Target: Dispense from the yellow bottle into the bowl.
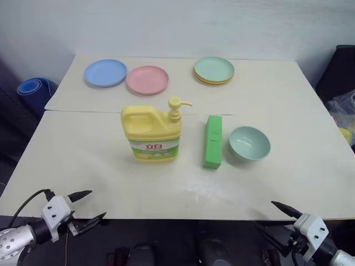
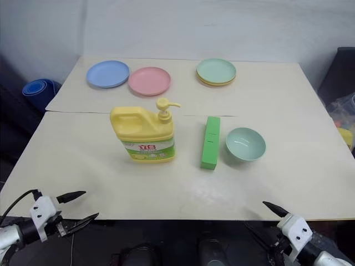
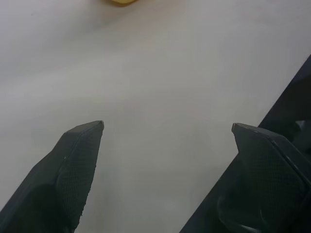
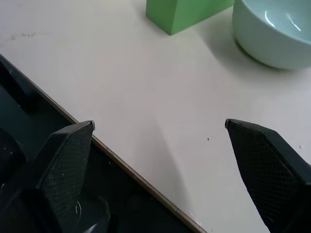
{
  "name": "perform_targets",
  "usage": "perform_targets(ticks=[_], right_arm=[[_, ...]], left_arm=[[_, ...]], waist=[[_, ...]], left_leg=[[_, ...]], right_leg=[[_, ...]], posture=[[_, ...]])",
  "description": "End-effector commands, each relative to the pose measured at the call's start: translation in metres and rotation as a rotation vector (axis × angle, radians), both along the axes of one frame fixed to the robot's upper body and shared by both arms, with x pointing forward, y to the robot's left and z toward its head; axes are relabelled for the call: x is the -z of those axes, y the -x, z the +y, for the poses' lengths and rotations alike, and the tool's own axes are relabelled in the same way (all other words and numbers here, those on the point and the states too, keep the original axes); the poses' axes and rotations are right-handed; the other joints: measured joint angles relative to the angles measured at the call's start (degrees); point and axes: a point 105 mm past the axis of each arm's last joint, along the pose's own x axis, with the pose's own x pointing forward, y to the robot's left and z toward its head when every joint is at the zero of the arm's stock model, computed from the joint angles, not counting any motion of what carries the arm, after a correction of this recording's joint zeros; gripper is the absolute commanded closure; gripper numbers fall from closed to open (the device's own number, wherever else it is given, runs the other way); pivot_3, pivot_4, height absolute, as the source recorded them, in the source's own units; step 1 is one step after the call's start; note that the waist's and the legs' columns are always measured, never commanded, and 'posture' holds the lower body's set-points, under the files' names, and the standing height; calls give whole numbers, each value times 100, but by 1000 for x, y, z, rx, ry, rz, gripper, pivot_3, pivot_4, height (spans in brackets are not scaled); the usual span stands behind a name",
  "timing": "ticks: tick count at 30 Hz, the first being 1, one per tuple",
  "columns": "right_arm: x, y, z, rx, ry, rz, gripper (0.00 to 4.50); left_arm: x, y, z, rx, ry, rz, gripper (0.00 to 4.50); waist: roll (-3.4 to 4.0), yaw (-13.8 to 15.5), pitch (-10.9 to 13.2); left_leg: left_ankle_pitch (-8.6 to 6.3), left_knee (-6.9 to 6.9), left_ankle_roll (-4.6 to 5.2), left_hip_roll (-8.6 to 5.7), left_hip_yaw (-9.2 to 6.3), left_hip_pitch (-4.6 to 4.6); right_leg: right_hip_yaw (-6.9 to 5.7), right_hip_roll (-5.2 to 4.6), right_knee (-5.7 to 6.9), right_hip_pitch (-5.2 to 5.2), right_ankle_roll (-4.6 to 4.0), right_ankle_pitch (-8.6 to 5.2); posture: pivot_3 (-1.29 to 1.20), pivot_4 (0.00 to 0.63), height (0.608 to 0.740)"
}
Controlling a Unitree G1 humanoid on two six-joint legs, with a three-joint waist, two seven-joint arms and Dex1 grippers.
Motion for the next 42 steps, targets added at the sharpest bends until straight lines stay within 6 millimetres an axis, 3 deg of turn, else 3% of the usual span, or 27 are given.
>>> perform_targets(ticks=[1, 3, 6, 12, 15, 18, 21, 32, 42], right_arm=[[-12, -9, 22, -55, -56, 14, 0], [-21, -22, 36, -20, -137, 47, 0], [-33, -49, 60, 62, -227, 158, 0], [-47, -73, 102, 82, -272, 317, 0], [-50, -88, 112, 140, -296, 367, 0], [-58, -121, 119, 260, -313, 314, 0], [-64, -140, 132, 289, -310, 306, 0], [-64, -177, 142, 390, -182, 252, 0], [-47, -181, 169, 328, -200, 357, 0]], left_arm=[[-9, -5, -17, 72, 15, -56, 28], [-18, -15, -22, 67, 38, -86, 28], [-34, -22, -45, 175, 91, -96, 28], [-70, -28, -75, 297, 261, -63, 28], [-75, -25, -85, 342, 284, -26, 28], [-77, -24, -95, 380, 275, -22, 28], [-76, -24, -96, 369, 275, -25, 28], [-78, -21, -106, 391, 312, -24, 28], [-79, -21, -110, 394, 311, -43, 28]], waist=[[0, 2, 0], [0, 5, 0], [-2, -1, -2], [-3, -5, -2], [-4, -31, -3], [-7, -95, -5], [-6, -179, -5], [-5, -400, -4], [-5, -516, -4]], left_leg=[[0, 0, 0, 1, -1, 0], [-1, -1, -1, 3, -4, -4], [2, 7, -7, 22, -13, -8], [2, 6, -7, 17, -40, -23], [4, 19, -10, 10, -37, -66], [9, 27, -11, 10, -26, -102], [13, 28, -12, 7, -1, -111], [16, 20, -16, 8, 0, -114], [19, 17, -22, 12, -10, -112]], right_leg=[[-1, 0, 0, 0, 0, 0], [-2, 1, 2, -7, 1, 1], [-3, 0, 14, -16, 1, 2], [-14, -32, 66, -75, 3, 4], [-16, -19, 94, -130, 7, 5], [-16, -18, 110, -175, 9, 7], [-15, -15, 112, -195, 9, 7], [-25, -17, 146, -220, 10, 7], [-31, -14, 164, -223, 9, 7]], posture=[[0, 150, 740], [0, 150, 740], [0, 150, 740], [0, 150, 740], [0, 150, 740], [0, 150, 740], [0, 150, 740], [0, 150, 740], [0, 150, 740]])
